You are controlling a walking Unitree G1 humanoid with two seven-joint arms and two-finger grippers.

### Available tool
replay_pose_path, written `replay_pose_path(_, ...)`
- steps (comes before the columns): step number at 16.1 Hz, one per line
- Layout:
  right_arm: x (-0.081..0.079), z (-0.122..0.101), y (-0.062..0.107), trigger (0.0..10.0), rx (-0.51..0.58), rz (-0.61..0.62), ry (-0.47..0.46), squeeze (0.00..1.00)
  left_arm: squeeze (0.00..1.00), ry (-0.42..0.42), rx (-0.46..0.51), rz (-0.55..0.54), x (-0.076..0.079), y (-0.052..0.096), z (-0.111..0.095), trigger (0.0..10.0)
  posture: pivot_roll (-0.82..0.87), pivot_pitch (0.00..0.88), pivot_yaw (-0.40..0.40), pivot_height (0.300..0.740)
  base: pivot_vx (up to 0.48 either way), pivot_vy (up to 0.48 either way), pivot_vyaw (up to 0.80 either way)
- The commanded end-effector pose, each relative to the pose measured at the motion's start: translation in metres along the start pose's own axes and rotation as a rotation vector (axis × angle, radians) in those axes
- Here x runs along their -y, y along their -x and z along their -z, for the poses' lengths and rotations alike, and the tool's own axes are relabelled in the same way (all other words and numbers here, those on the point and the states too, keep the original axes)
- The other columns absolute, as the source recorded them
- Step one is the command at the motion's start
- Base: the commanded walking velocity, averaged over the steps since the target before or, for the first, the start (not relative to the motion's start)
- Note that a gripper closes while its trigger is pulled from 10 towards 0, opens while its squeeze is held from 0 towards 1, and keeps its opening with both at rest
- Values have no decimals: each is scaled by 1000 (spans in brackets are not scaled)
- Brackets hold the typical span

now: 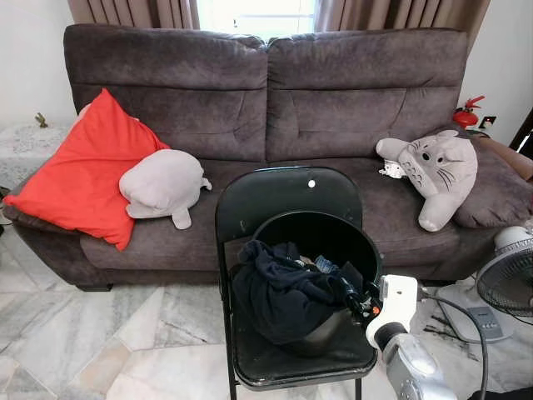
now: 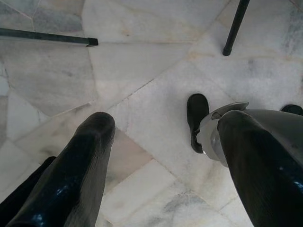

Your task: Hang hanger

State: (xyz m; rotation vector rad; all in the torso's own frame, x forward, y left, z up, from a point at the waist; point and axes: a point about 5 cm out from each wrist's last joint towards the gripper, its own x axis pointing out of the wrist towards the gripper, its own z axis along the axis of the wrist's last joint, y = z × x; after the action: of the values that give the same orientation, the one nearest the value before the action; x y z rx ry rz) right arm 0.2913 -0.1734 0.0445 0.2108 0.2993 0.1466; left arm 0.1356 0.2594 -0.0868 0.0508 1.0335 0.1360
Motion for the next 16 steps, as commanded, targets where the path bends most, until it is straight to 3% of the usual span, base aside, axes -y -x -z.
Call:
replay_pose_path(1, -2, 0, -2, 0, -11, -11, -2, 0, 0, -2, -13, -10, -4, 1, 1, 10000, -18, 0, 19, 740, 0, 0, 0)
replay_pose_path(7, -5, 3, -2, 0, -15, -18, -3, 0, 0, -4, -15, -11, -4, 1, 1, 10000, -18, 0, 21, 740, 0, 0, 0)
replay_pose_path(9, -5, 5, -2, 2431, -20, -16, -5, 0, 0, -6, -15, -10, -4, 1, 1, 10000, -18, 0, 20, 740, 0, 0, 0)
replay_pose_path(10, -5, 6, -2, 2431, -21, -16, -5, 0, 0, -6, -15, -10, -4, 1, 1, 10000, -18, 0, 20, 740, 0, 0, 0)
replay_pose_path(11, -4, 7, -1, 10000, -26, -9, -5, 0, 0, -6, -16, -8, -4, 1, 1, 10000, -19, 0, 21, 740, 0, 0, 0)
replay_pose_path(16, -4, 9, 0, 10000, -27, -6, -7, 0, 0, -16, -17, -7, -4, 1, 1, 10000, -20, 0, 21, 740, 0, 0, 0)
